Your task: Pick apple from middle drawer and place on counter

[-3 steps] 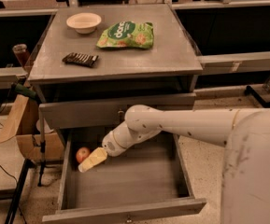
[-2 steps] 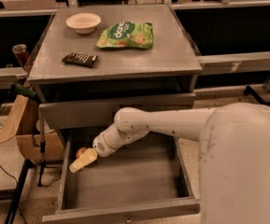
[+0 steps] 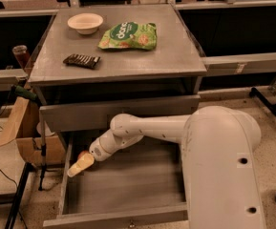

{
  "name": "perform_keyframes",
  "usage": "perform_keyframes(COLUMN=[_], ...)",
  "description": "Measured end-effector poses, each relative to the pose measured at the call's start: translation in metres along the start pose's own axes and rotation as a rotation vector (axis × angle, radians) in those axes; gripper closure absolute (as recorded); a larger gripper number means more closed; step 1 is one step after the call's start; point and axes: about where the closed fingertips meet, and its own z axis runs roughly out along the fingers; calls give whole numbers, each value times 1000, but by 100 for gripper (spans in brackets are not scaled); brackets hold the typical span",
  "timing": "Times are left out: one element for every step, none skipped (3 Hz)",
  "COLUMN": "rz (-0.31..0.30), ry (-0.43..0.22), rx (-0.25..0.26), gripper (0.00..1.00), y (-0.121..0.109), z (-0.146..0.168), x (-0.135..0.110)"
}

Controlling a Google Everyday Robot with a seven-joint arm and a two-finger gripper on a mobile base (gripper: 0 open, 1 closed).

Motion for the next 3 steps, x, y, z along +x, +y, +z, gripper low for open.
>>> perform_keyframes(rz=[-37, -54, -68], ry=[-7, -16, -13], rx=[2, 25, 57], gripper=[0, 0, 0], y=[-26, -46, -60], z=[25, 38, 45], x=[-3, -3, -3])
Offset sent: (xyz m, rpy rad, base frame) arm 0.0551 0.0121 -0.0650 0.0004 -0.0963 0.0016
